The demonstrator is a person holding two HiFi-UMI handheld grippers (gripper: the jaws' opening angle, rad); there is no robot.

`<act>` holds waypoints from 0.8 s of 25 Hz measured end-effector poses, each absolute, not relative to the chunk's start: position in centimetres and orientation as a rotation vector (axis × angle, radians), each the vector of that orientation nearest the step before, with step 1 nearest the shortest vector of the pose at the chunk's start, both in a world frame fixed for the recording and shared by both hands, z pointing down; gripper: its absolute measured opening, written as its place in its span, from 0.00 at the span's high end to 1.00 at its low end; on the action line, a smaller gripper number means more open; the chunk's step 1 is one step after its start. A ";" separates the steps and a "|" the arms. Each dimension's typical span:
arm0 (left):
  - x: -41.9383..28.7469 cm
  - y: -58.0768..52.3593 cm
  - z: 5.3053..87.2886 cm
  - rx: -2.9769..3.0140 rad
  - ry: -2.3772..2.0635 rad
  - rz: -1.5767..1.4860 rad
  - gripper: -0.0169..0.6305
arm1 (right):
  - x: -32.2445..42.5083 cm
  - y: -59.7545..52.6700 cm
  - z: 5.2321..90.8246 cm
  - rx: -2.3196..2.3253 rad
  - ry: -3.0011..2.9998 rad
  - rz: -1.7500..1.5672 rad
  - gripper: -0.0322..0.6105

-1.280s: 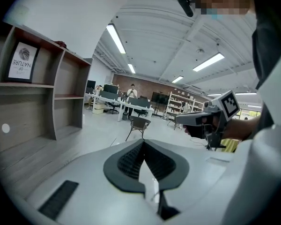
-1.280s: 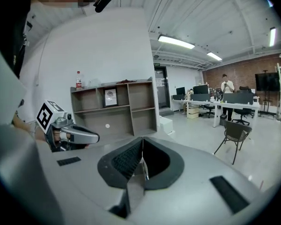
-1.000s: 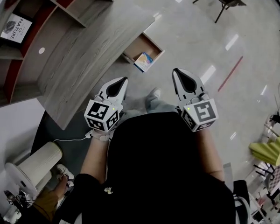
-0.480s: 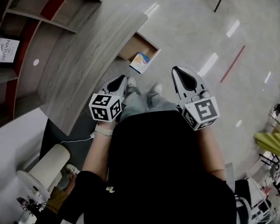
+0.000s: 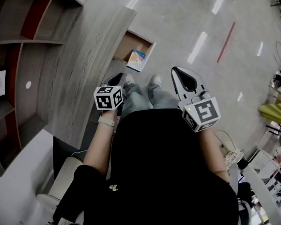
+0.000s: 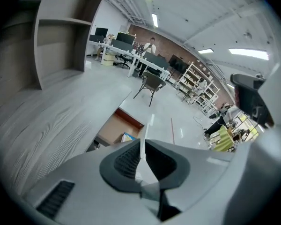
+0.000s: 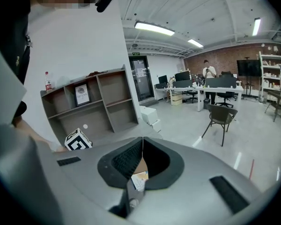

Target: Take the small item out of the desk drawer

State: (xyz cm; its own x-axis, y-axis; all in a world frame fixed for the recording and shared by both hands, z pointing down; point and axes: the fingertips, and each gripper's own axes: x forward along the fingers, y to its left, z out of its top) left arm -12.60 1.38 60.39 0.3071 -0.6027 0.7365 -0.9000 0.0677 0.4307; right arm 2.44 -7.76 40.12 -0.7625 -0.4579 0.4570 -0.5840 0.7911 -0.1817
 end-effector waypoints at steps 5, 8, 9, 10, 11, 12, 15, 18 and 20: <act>-12.2 1.3 64.4 1.636 -1.247 0.435 0.83 | 2.8 -6.9 40.2 0.912 -2.497 0.409 0.95; -11.7 1.0 66.6 1.612 -1.171 0.437 0.74 | 3.4 -6.1 40.5 0.991 -2.444 0.428 0.95; -11.6 0.8 67.2 1.604 -1.155 0.437 0.72 | 3.6 -5.9 40.5 1.011 -2.436 0.438 0.95; -11.5 0.6 67.8 1.600 -1.145 0.439 0.70 | 3.7 -5.7 40.6 1.023 -2.425 0.444 0.95; -11.6 0.3 68.3 1.601 -1.140 0.445 0.69 | 3.8 -5.5 40.7 1.032 -2.412 0.445 0.95; -11.6 0.1 68.9 1.602 -1.137 0.457 0.68 | 4.0 -5.2 40.8 1.045 -2.398 0.447 0.95; -11.6 -0.1 70.6 1.588 -1.112 0.482 0.63 | 4.6 -4.0 41.1 1.091 -2.349 0.451 0.95; -11.3 -0.5 71.9 1.554 -1.091 0.458 0.60 | 5.5 -2.7 41.6 1.145 -2.294 0.456 0.95; -11.3 -0.6 72.8 1.514 -1.088 0.430 0.58 | 6.0 -2.1 41.8 1.179 -2.264 0.468 0.95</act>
State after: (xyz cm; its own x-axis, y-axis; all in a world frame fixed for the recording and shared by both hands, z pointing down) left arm -11.30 -0.64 72.79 0.5008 -0.3890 0.7732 -0.8128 0.0957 0.5746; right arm 5.98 -2.15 41.78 -0.4720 -0.6411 0.6052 -0.8285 0.5573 -0.0558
